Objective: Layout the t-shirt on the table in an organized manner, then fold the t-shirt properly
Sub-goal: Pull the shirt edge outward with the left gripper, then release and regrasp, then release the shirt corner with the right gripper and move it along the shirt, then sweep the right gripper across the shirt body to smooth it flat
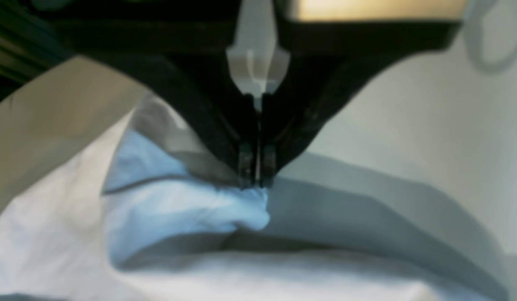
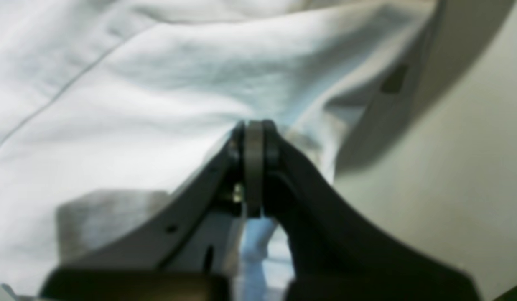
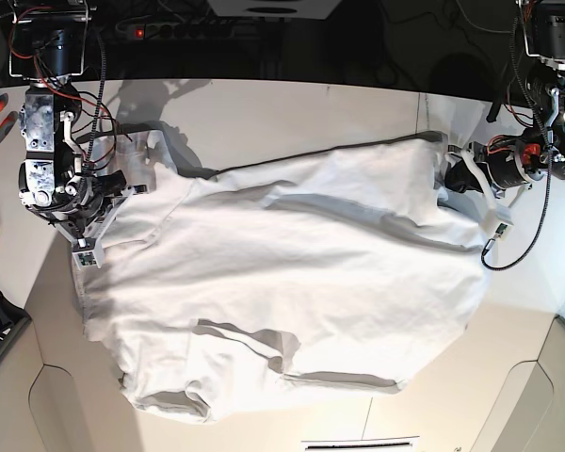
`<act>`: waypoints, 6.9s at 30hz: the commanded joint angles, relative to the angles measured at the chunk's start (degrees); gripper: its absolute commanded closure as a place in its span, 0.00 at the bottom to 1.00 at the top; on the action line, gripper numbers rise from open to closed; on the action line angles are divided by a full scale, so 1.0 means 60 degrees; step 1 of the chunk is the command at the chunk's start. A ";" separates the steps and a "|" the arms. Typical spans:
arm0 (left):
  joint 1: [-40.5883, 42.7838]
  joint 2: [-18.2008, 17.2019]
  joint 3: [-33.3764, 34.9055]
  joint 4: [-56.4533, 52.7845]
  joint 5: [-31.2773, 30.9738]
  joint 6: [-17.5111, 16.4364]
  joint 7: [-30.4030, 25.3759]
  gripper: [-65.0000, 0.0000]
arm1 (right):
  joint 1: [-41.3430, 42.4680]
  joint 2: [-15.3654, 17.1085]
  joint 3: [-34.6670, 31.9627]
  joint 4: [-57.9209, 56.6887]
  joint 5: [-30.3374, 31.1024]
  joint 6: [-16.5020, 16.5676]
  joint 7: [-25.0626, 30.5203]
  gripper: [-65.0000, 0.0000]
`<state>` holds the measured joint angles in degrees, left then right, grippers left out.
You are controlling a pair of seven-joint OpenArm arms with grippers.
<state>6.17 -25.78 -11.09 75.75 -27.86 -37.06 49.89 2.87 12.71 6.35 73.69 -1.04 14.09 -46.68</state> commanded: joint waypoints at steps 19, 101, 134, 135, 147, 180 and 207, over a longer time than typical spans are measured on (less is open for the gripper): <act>0.1322 -0.0492 -0.3024 0.0605 -0.0805 0.0364 0.1676 1.00 | -0.0113 0.0102 0.0025 -0.0146 -0.0262 -0.0178 -0.0976 1.00; -0.0135 -0.0732 -0.0586 0.0018 0.0943 0.1279 -0.0994 0.69 | -0.2033 0.0069 -0.0007 0.6808 0.2572 0.0630 -0.1537 0.84; -0.0790 -0.0732 -0.0586 0.0018 0.0718 0.1279 -0.0699 0.63 | 0.5643 -0.1778 -0.4812 -0.3880 -0.1810 -0.0328 0.1694 1.00; -0.0790 -0.0732 -0.0586 0.0018 0.0718 0.1279 -0.0703 0.63 | 0.5654 -0.1778 -0.4812 -0.3880 -0.1996 -0.0339 0.1741 1.00; -0.0790 -0.0729 -0.0586 0.0018 0.0718 0.1282 -0.0710 0.63 | 0.5756 -0.1785 -0.4812 -0.3847 -0.0867 0.0415 0.1147 0.41; -0.0790 -0.0729 -0.0586 0.0018 0.0714 0.1290 -0.0780 0.63 | 0.6094 -0.1803 -0.4812 -0.3832 -0.2044 -0.0291 0.1206 1.00; -0.0790 -0.0703 -0.0586 0.0018 0.0535 0.1315 -0.0780 0.63 | 0.8204 -0.1603 -0.4739 -0.3843 -0.3002 -0.3322 0.3060 1.00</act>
<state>2.20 -28.73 -14.22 74.98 -24.14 -29.17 46.02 50.09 2.90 -22.37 49.71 -18.33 -5.43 -29.23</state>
